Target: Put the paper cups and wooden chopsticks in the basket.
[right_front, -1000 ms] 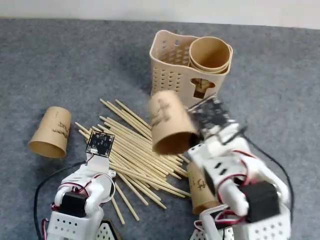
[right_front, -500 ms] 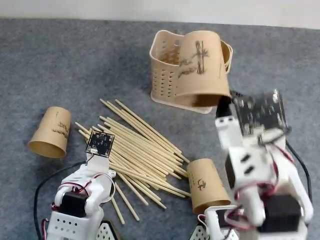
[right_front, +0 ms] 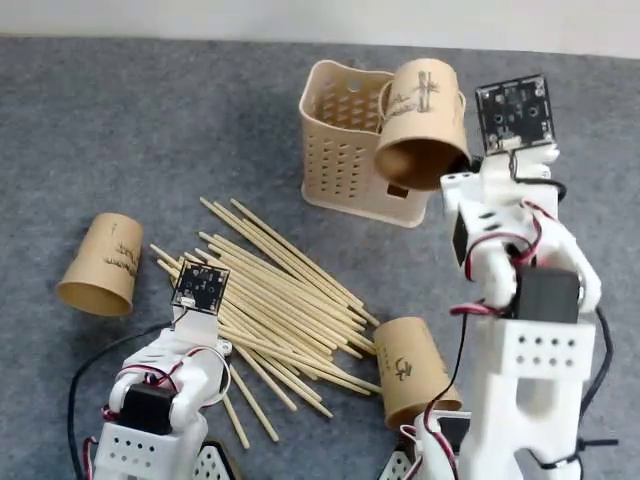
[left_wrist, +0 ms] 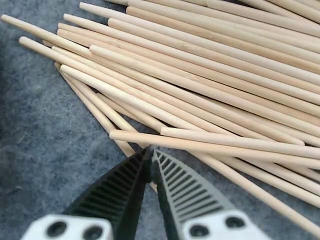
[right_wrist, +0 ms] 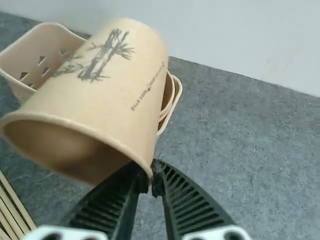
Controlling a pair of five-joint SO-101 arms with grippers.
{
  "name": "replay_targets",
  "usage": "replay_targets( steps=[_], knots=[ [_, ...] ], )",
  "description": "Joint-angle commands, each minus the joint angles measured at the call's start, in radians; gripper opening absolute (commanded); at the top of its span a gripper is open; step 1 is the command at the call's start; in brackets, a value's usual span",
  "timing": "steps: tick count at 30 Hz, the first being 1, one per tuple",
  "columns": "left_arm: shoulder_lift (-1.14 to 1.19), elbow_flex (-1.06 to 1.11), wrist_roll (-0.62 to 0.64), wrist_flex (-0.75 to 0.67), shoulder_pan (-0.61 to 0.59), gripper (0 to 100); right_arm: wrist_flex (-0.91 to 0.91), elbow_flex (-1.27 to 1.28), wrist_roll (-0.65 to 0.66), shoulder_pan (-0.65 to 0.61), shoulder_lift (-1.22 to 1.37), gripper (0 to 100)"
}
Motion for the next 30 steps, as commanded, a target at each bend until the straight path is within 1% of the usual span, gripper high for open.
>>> replay_targets(
  steps=[1, 6, 10, 12, 16, 21, 25, 28, 30],
  knots=[
    [-0.010, 0.019, 0.006, 0.005, 0.012, 1, -0.025, -0.041, -0.009, 0.013, 0.013, 0.6],
    [-0.010, 0.019, 0.006, 0.005, 0.012, 1, -0.039, -0.039, -0.014, 0.016, 0.015, 1.5],
    [-0.010, 0.019, 0.006, 0.005, 0.012, 1, -0.038, -0.041, -0.018, 0.012, 0.007, 12.8],
    [-0.010, 0.019, 0.006, 0.005, 0.012, 1, -0.038, -0.039, -0.054, 0.012, 0.013, 15.5],
    [-0.010, 0.019, 0.006, 0.005, 0.012, 1, -0.045, -0.041, -0.109, 0.007, 0.015, 15.5],
    [-0.010, 0.019, 0.006, 0.005, 0.012, 1, -0.044, -0.036, -0.103, -0.077, 0.016, 15.3],
    [-0.010, 0.019, 0.006, 0.005, 0.012, 1, -0.036, -0.035, -0.101, -0.099, 0.007, 8.4],
    [-0.010, 0.019, 0.006, 0.005, 0.012, 1, 0.024, -0.036, -0.101, -0.102, 0.012, 7.3],
    [-0.010, 0.019, 0.006, 0.005, 0.012, 1, 0.090, -0.035, -0.100, -0.130, 0.007, 7.3]
  ],
)
